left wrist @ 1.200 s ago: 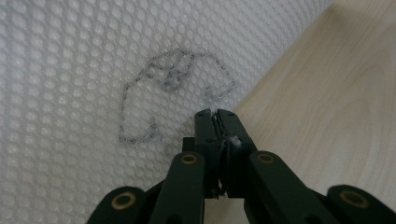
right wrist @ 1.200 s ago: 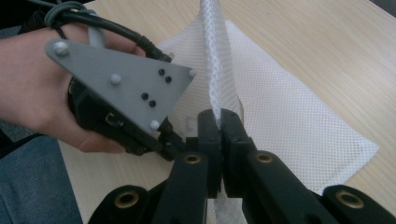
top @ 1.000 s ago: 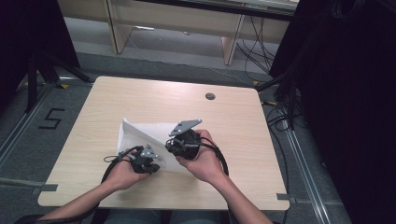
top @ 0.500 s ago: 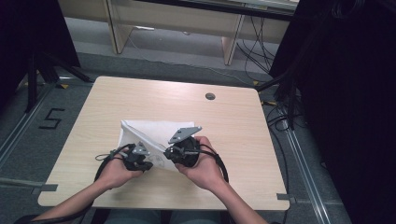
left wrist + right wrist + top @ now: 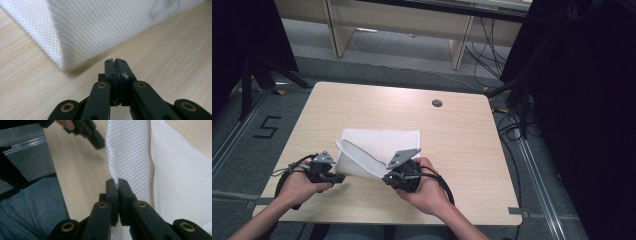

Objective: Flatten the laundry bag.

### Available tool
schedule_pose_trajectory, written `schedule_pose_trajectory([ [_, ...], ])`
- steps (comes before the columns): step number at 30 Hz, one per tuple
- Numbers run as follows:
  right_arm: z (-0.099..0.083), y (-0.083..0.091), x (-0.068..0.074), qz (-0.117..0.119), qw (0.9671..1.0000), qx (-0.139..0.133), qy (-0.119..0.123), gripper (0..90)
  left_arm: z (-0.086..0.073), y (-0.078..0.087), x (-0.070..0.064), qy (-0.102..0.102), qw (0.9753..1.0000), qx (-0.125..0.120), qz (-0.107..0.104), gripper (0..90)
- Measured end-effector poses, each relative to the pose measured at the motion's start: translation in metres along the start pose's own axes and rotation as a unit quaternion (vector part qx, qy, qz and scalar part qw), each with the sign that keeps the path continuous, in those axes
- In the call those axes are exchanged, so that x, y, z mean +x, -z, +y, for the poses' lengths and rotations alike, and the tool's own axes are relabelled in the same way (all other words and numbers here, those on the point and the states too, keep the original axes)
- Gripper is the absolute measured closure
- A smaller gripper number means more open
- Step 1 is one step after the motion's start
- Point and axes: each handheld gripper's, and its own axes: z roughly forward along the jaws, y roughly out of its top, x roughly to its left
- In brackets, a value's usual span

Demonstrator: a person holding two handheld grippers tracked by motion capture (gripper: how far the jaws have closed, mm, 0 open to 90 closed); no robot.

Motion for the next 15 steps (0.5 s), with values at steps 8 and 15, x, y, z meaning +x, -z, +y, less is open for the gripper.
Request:
schedule_pose_trajectory([
  [8,-0.008,-0.004,0.011,0.027,0.9994,0.009,0.017,89.0,-0.003,0.011,0.028,0.047,0.9980,-0.028,0.030,86.4],
  [15,-0.016,-0.005,0.019,0.060,0.9974,0.025,0.031,89.0,-0.006,0.012,0.041,0.067,0.9956,-0.044,0.049,84.3],
])
